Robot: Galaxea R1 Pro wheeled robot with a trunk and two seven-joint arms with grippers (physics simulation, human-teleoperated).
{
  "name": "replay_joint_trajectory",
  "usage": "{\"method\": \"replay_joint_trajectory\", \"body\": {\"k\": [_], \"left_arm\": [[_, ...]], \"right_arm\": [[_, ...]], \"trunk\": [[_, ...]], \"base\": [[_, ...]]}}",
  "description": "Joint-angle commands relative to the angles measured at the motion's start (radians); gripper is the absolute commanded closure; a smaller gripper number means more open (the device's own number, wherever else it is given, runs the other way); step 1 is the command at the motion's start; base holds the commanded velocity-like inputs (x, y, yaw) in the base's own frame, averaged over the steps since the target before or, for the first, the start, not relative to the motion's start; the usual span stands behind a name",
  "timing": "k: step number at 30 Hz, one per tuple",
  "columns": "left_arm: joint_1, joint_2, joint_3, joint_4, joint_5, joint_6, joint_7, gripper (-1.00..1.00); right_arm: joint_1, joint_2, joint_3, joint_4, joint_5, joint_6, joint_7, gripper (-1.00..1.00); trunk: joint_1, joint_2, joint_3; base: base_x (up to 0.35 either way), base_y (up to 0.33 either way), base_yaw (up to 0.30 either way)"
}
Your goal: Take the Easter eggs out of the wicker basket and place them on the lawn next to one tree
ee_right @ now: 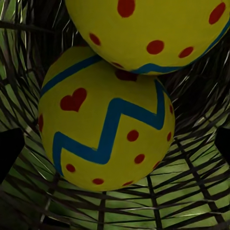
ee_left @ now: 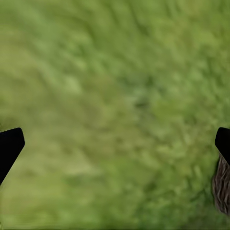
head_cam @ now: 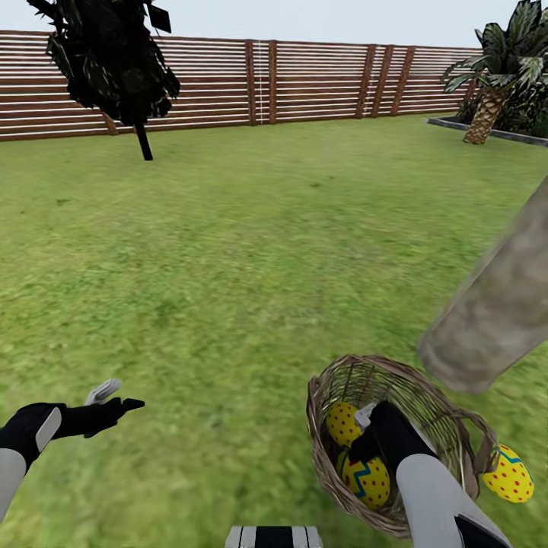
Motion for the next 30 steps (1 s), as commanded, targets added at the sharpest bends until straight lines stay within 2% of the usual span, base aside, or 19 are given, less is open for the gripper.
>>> {"method": "replay_joint_trajectory", "body": {"k": [1,30], "left_arm": [[-0.001,0.000,0.003,0.000,0.006,0.008,0.000,-1.00],[-0.001,0.000,0.003,0.000,0.006,0.008,0.000,-1.00]], "right_arm": [[-0.001,0.002,-0.008,-0.003,0.010,0.000,0.009,-1.00],[-0.001,0.003,-0.009,-0.011,0.007,-0.001,-0.024,-1.00]], "trunk": [[0.000,-0.001,-0.005],[0.013,-0.007,-0.117]], "base": [[0.000,0.000,0.000],[0.000,0.000,0.000]]}}
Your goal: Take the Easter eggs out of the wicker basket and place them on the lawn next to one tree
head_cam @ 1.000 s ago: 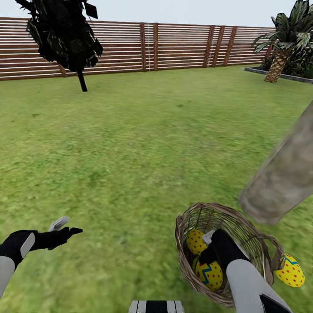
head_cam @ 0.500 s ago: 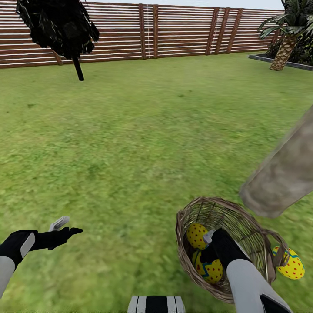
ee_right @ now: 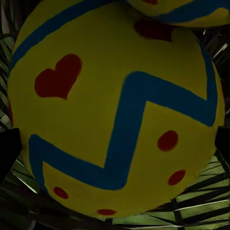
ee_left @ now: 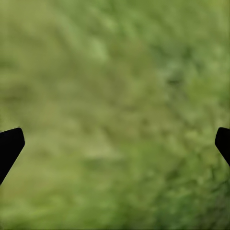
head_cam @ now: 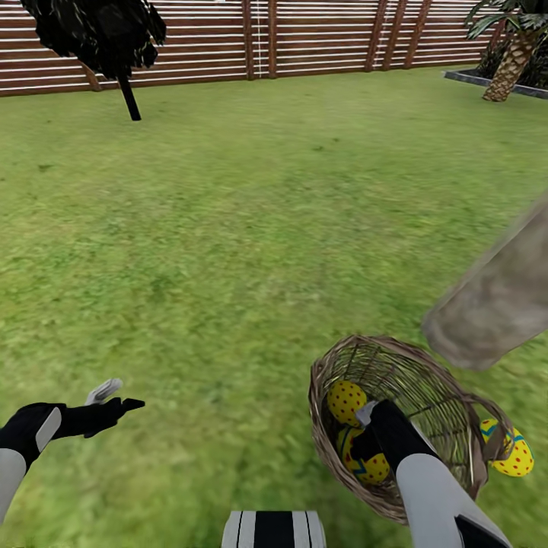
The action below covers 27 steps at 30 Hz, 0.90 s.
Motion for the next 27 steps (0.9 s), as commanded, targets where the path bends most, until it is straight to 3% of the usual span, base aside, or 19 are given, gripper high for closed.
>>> {"method": "replay_joint_trajectory", "body": {"k": [1,9,14,15,27], "left_arm": [[0.000,0.000,0.003,0.000,0.006,0.008,0.000,-1.00],[0.000,0.000,0.003,0.000,0.006,0.008,0.000,-1.00],[0.000,0.002,0.003,0.000,0.006,0.008,0.000,-1.00],[0.000,0.003,0.003,0.000,0.006,0.009,0.000,-1.00],[0.000,0.005,0.003,0.000,0.007,0.010,0.000,-1.00]], "right_arm": [[-0.001,0.002,-0.007,-0.002,0.010,-0.001,0.009,-1.00],[-0.001,0.002,-0.007,0.007,0.012,-0.001,0.010,-1.00],[-0.001,0.002,-0.007,0.007,0.009,-0.001,0.012,-1.00],[-0.001,0.003,-0.007,0.007,0.011,-0.001,0.012,1.00],[-0.001,0.002,-0.007,0.009,0.005,0.000,0.012,1.00]], "trunk": [[0.000,-0.001,-0.005],[0.004,-0.002,-0.036],[0.004,-0.002,-0.036],[0.004,-0.002,-0.036],[0.004,-0.002,-0.036]], "base": [[0.000,0.000,0.000],[0.000,0.000,0.000],[0.000,0.000,0.000],[0.000,0.000,0.000],[0.000,0.000,0.000]]}}
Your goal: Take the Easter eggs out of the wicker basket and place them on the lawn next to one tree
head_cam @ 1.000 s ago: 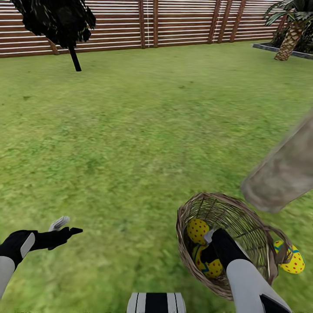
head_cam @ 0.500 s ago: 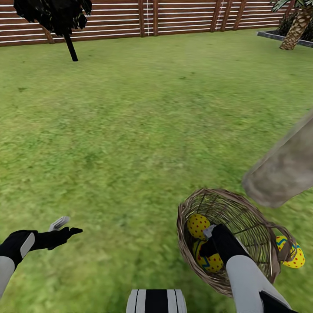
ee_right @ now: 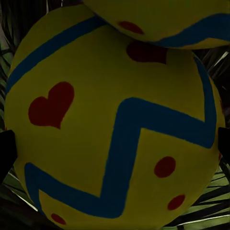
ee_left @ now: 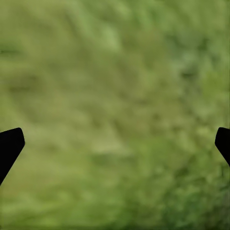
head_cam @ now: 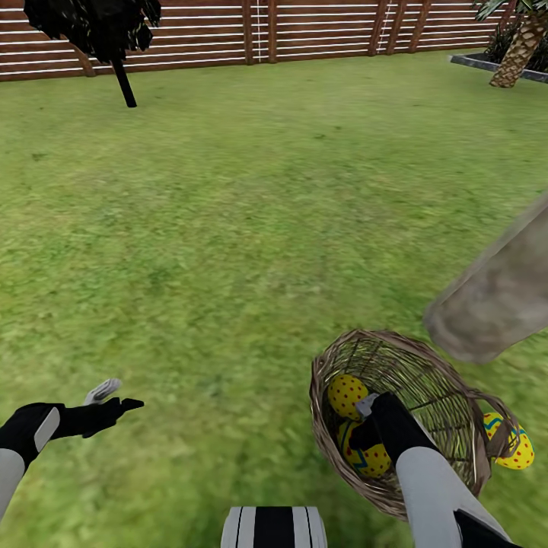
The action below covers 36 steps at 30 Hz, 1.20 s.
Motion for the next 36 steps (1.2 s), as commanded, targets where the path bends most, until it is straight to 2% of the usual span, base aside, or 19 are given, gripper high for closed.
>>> {"method": "replay_joint_trajectory", "body": {"k": [1,3,36], "left_arm": [[0.000,0.000,0.003,-0.001,0.006,0.009,0.000,-1.00],[0.000,-0.001,0.003,-0.001,0.006,0.009,0.000,-1.00],[0.000,-0.006,0.001,-0.003,0.005,0.009,0.002,-1.00]], "right_arm": [[0.019,0.001,-0.005,0.036,0.037,-0.011,0.004,1.00],[0.019,0.001,-0.005,0.036,0.037,-0.011,0.004,1.00],[0.019,0.005,-0.005,0.036,0.043,-0.011,0.004,1.00]], "trunk": [[0.000,0.000,-0.001],[0.000,0.000,-0.001],[-0.015,0.008,0.127]], "base": [[0.000,0.000,0.000],[0.000,0.000,0.000],[0.000,0.000,0.000]]}}
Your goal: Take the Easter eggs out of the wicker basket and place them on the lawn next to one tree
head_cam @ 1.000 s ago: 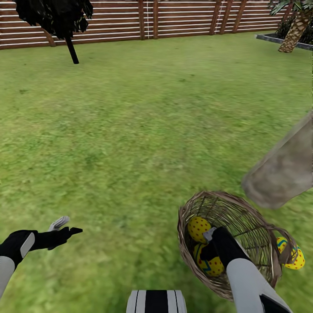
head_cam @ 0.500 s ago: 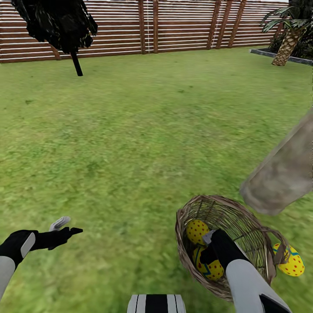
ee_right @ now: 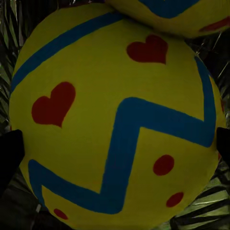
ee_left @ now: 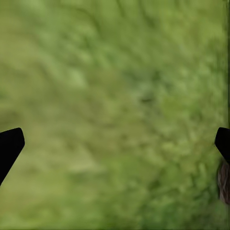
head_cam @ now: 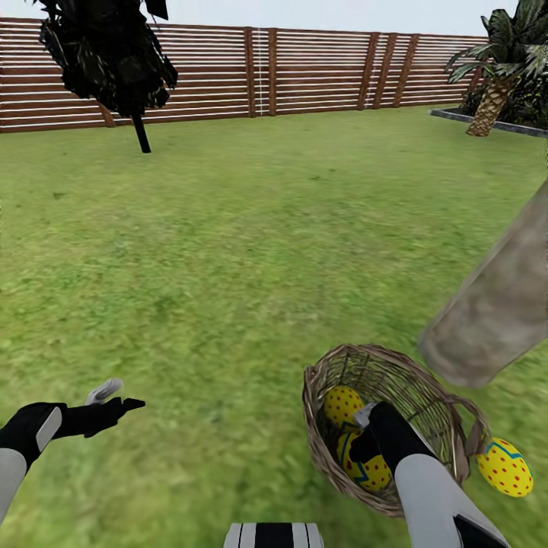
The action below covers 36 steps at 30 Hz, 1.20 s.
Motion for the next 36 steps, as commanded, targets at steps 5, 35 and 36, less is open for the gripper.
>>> {"method": "replay_joint_trajectory", "body": {"k": [5,35,36], "left_arm": [[0.000,0.000,0.003,0.000,0.006,0.008,0.000,-1.00],[0.000,0.000,0.003,-0.005,0.006,0.010,0.000,-1.00],[0.000,0.000,0.003,-0.005,0.006,0.010,0.000,-1.00]], "right_arm": [[-0.001,0.001,-0.007,-0.002,0.009,-0.001,0.009,1.00],[-0.001,0.003,-0.007,-0.002,0.012,0.000,0.009,1.00],[-0.001,0.003,-0.007,-0.002,0.012,0.000,0.009,1.00]], "trunk": [[-0.002,0.001,0.019],[-0.016,0.008,0.135],[-0.016,0.008,0.139]], "base": [[0.000,0.000,0.000],[0.000,0.000,0.000],[0.000,0.000,0.000]]}}
